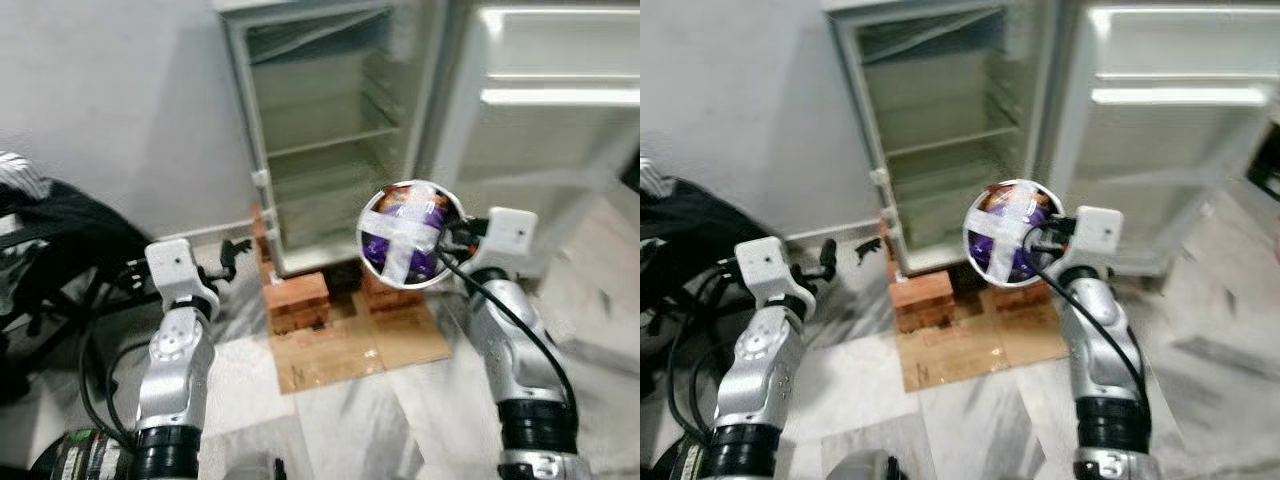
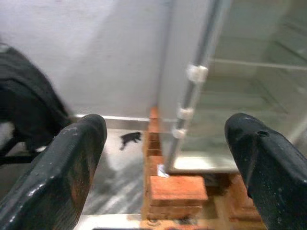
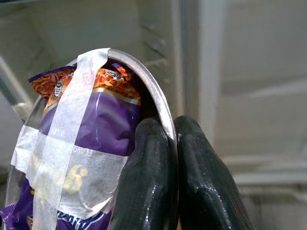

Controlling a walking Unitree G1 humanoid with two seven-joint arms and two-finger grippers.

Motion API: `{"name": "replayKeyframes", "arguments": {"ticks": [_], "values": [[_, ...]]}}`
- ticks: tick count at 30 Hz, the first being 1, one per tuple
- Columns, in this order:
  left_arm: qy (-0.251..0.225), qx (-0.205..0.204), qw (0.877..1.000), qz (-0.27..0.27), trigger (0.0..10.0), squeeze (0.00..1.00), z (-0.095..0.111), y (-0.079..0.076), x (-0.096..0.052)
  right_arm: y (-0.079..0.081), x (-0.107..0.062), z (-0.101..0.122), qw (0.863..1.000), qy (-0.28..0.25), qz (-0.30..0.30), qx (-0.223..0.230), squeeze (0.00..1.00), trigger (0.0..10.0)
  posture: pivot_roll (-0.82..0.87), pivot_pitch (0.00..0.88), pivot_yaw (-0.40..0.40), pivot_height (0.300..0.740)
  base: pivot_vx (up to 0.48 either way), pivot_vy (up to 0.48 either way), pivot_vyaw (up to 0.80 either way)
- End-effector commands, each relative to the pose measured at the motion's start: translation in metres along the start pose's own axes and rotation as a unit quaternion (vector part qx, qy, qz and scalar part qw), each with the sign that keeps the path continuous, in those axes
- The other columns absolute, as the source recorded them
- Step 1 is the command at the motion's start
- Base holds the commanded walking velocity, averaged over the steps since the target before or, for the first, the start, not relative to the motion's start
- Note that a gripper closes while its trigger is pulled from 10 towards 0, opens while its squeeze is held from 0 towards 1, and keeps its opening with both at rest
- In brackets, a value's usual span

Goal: Restocking fridge

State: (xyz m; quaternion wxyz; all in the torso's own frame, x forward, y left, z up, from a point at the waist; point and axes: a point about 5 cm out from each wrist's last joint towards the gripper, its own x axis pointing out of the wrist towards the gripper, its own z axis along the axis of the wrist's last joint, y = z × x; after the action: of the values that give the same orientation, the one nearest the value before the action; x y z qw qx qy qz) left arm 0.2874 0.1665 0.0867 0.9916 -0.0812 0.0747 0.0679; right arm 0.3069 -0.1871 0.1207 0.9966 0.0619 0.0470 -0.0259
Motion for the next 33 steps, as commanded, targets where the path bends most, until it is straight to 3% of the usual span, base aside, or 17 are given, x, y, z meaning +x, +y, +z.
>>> {"name": "replayKeyframes", "arguments": {"ticks": [1, 26, 31, 33], "values": [[-0.005, 0.003, 1.0, 0.017, 10.0, 0.0, 0.004, 0.01, 0.001, 0.015, 0.003, 0.008, 0.999, -0.019, 0.028, 0.012, 0.0, 10.0, -0.05, 0.009, 0.022, 0.74, 0.281, 0.0, 0.62], [-0.003, 0.003, 1.0, 0.018, 10.0, 0.0, 0.003, 0.007, 0.001, 0.013, 0.011, 0.009, 1.0, -0.013, 0.02, 0.013, 0.0, 10.0, -0.04, 0.008, 0.018, 0.74, 0.341, 0.0, 0.07], [-0.004, 0.004, 1.0, 0.02, 10.0, 0.0, 0.004, 0.008, 0.001, 0.015, 0.016, 0.005, 0.999, 0.005, 0.042, 0.033, 0.0, 10.0, -0.04, 0.01, 0.019, 0.74, 0.356, 0.0, 0.0], [-0.004, 0.003, 1.0, 0.02, 10.0, 0.0, 0.004, 0.008, 0.001, 0.017, 0.017, 0.004, 0.998, 0.009, 0.055, 0.021, 0.0, 10.0, -0.04, 0.01, 0.019, 0.74, 0.311, 0.0, 0.0]]}}
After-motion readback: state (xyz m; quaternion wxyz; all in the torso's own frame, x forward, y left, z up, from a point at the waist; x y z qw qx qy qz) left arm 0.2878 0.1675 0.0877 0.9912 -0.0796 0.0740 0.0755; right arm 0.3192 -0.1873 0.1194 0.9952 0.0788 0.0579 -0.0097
